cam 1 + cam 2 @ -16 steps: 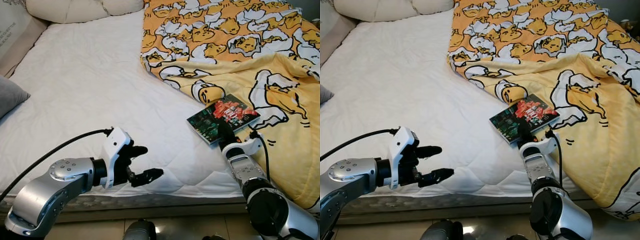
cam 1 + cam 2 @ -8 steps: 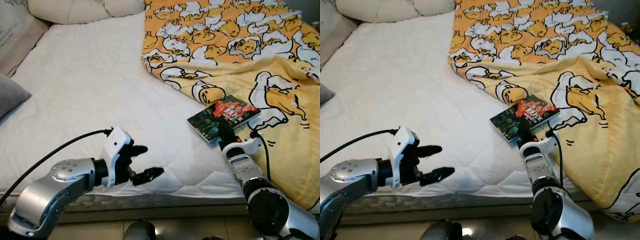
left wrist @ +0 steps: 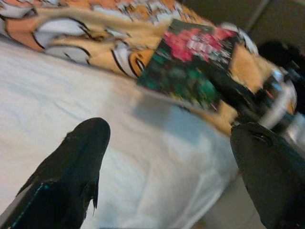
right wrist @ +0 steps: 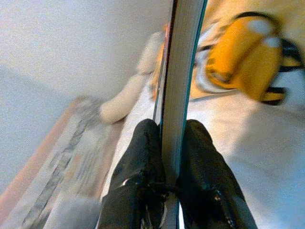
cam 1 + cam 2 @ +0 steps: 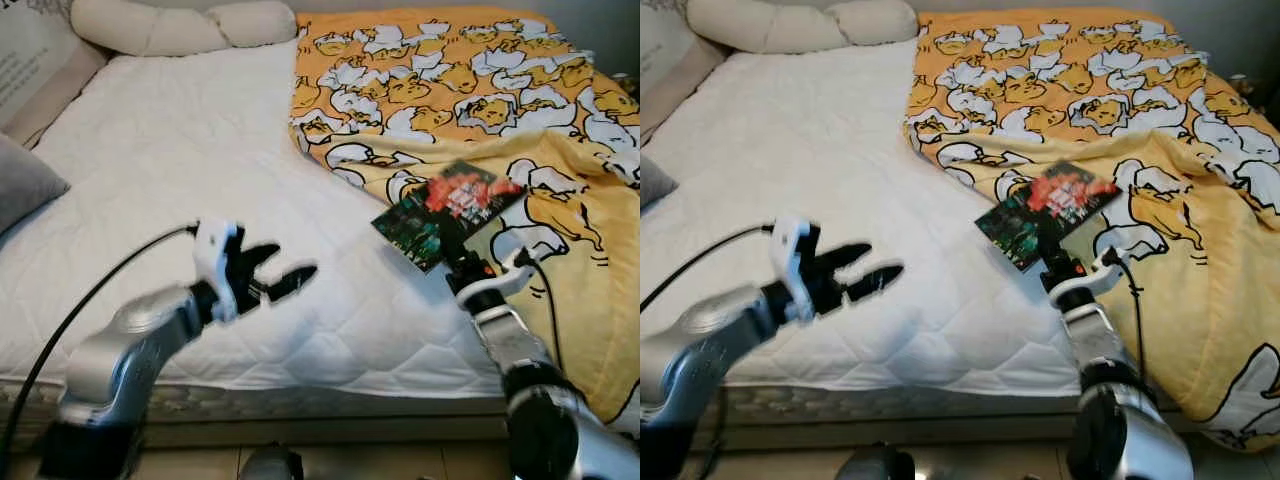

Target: Clean up the room

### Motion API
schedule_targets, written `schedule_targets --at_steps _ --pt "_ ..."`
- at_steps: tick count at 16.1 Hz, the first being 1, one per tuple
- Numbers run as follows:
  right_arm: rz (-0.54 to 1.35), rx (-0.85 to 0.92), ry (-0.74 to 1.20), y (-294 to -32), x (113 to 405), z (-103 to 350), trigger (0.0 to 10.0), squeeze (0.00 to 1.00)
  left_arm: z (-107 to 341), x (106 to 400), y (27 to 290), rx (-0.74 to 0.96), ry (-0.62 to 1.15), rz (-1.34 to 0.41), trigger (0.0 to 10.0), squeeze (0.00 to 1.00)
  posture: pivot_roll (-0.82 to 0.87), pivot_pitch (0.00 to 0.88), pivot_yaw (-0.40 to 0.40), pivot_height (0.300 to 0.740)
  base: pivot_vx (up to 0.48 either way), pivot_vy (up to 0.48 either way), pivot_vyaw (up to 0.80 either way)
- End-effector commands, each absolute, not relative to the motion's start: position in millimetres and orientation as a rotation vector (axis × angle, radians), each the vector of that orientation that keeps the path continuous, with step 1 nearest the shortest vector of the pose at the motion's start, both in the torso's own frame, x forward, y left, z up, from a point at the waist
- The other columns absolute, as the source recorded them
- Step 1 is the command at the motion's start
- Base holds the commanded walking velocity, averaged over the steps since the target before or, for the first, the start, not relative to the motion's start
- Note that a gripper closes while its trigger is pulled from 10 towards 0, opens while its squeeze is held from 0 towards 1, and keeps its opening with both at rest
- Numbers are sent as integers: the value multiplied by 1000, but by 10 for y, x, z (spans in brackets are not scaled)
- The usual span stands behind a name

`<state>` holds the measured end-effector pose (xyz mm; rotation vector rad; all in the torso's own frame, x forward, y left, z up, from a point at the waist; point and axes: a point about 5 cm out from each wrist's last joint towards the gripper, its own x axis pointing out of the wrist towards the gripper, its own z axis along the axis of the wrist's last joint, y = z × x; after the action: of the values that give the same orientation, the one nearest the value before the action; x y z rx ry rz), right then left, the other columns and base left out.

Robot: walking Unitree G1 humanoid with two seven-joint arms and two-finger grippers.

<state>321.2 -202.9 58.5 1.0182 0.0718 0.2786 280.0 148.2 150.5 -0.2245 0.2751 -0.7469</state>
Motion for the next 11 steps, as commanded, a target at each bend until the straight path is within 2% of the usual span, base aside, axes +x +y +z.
schedule_targets --at_steps 1,3,6,10,11 --pt "430 971 20 -2007 3250 784 0 0 1547 2882 1531 -279 261 -715 10000 1000 64 0 62 740 0 0 0" --pt "555 924 10 -1998 3219 907 0 0 1612 2961 1510 -351 234 -730 10000 1000 47 0 66 740 0 0 0" --pt "881 862 8 -1890 3043 1253 0 0 1789 3153 1483 -561 188 -767 10000 1000 30 0 68 740 0 0 0" --pt "1140 794 20 -1733 2900 1562 0 0 1854 3225 1383 -737 259 -949 10000 1000 21 0 77 740 0 0 0" --pt "1158 790 21 -1713 2887 1588 0 0 1858 3211 1345 -760 277 -995 10000 133 20 0 77 740 0 0 0"
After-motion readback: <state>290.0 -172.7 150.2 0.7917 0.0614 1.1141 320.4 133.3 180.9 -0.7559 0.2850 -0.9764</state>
